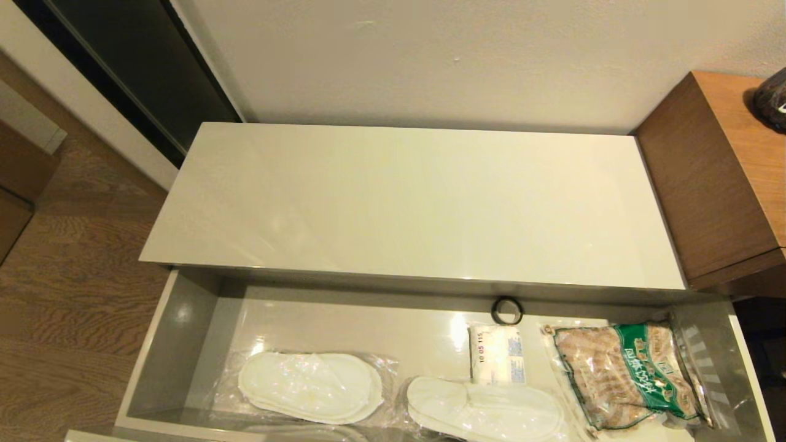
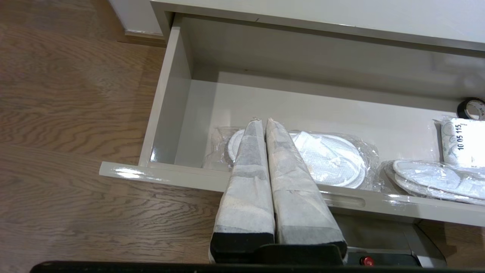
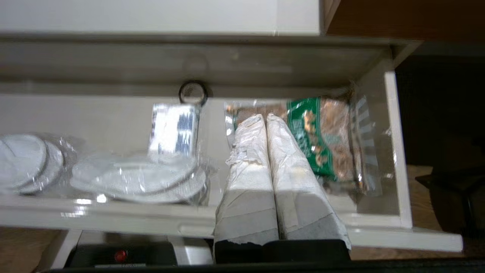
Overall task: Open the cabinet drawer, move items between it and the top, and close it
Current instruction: Take out the tissue from the drawer
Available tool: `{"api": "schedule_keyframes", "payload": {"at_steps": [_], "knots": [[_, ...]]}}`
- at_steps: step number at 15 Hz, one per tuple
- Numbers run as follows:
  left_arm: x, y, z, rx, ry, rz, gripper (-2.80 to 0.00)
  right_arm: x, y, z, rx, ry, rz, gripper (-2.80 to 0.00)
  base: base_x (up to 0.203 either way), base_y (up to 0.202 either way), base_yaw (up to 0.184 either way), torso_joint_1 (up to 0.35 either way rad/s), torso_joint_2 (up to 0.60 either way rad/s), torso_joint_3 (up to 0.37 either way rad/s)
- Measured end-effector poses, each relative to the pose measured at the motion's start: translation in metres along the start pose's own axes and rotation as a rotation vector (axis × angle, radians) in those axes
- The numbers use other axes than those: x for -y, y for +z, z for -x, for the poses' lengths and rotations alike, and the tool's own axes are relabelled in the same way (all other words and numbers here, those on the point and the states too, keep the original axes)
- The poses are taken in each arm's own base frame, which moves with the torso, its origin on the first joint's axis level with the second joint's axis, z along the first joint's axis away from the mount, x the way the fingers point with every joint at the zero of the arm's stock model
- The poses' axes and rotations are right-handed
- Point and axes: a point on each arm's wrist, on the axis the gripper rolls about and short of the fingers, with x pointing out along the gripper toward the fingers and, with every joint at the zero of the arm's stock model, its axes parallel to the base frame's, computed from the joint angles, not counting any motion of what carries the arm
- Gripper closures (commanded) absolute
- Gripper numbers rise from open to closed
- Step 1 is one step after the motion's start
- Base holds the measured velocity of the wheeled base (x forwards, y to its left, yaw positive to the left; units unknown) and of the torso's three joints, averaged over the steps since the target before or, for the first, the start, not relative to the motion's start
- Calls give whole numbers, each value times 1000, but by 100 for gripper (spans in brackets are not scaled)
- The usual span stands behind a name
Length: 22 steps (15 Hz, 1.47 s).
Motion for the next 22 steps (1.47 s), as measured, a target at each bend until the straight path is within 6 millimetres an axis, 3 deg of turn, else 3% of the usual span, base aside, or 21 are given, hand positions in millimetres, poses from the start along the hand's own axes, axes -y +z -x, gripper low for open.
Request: {"api": "schedule_keyframes", "payload": {"at_steps": [4, 6, 9, 13, 22], "knots": [[0, 0, 0, 0, 0, 0, 0, 1, 57, 32, 96, 13, -40, 0, 0, 0, 0, 0, 0, 0], [0, 0, 0, 0, 0, 0, 0, 1, 72, 50, 72, 20, -84, 0, 0, 0, 0, 0, 0, 0], [0, 0, 0, 0, 0, 0, 0, 1, 77, 65, 5, 23, -94, 0, 0, 0, 0, 0, 0, 0], [0, 0, 0, 0, 0, 0, 0, 2, 79, 71, -2, 21, -98, 0, 0, 0, 0, 0, 0, 0], [0, 0, 0, 0, -1, 0, 0, -1, 112, 102, 165, 202, -115, 0, 0, 0, 0, 0, 0, 0]]}}
